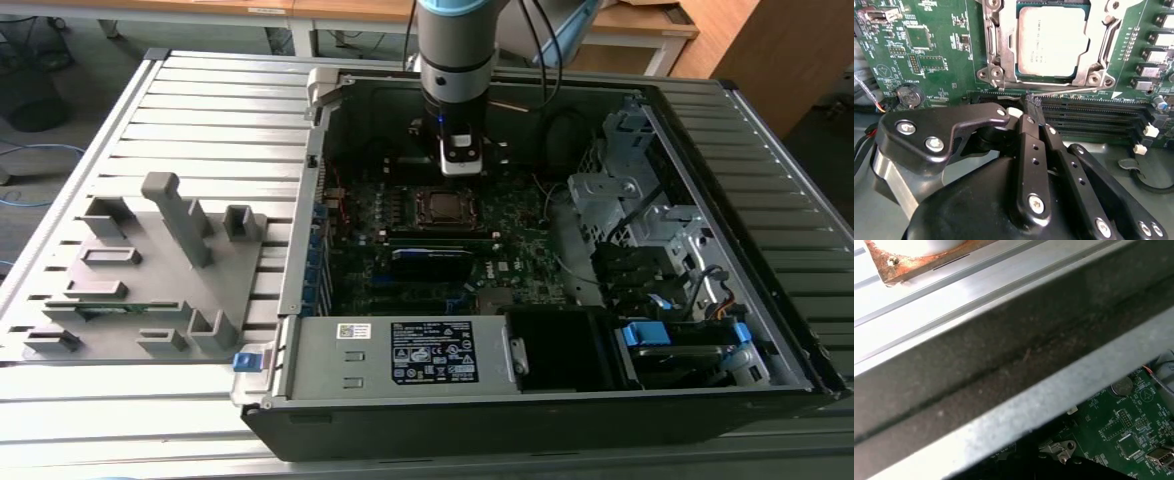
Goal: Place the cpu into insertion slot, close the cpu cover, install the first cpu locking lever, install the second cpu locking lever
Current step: 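Install the first cpu locking lever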
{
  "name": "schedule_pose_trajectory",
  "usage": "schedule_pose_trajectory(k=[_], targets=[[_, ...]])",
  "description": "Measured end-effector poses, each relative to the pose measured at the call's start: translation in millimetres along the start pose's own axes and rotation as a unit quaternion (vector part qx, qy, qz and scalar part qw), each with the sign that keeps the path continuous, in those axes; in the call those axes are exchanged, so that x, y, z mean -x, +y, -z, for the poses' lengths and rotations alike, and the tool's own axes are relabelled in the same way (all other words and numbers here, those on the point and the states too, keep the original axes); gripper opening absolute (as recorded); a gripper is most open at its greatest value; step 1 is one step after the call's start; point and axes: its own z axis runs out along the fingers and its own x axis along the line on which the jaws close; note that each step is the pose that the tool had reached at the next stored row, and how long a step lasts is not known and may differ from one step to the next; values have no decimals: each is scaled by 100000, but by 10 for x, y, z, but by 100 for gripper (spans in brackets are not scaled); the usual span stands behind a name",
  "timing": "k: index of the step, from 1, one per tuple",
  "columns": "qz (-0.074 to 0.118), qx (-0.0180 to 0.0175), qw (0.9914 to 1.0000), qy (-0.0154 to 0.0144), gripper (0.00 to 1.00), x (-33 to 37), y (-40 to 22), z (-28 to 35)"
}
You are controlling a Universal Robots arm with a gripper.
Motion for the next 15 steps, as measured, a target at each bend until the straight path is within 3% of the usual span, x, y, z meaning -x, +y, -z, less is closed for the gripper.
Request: schedule_pose_trajectory(k=[7, 15], targets=[[19, 47, 100000, -72, 11, 0, 1, 8], [70, 473, 99998, -388, 11, -2, -2, -3]])
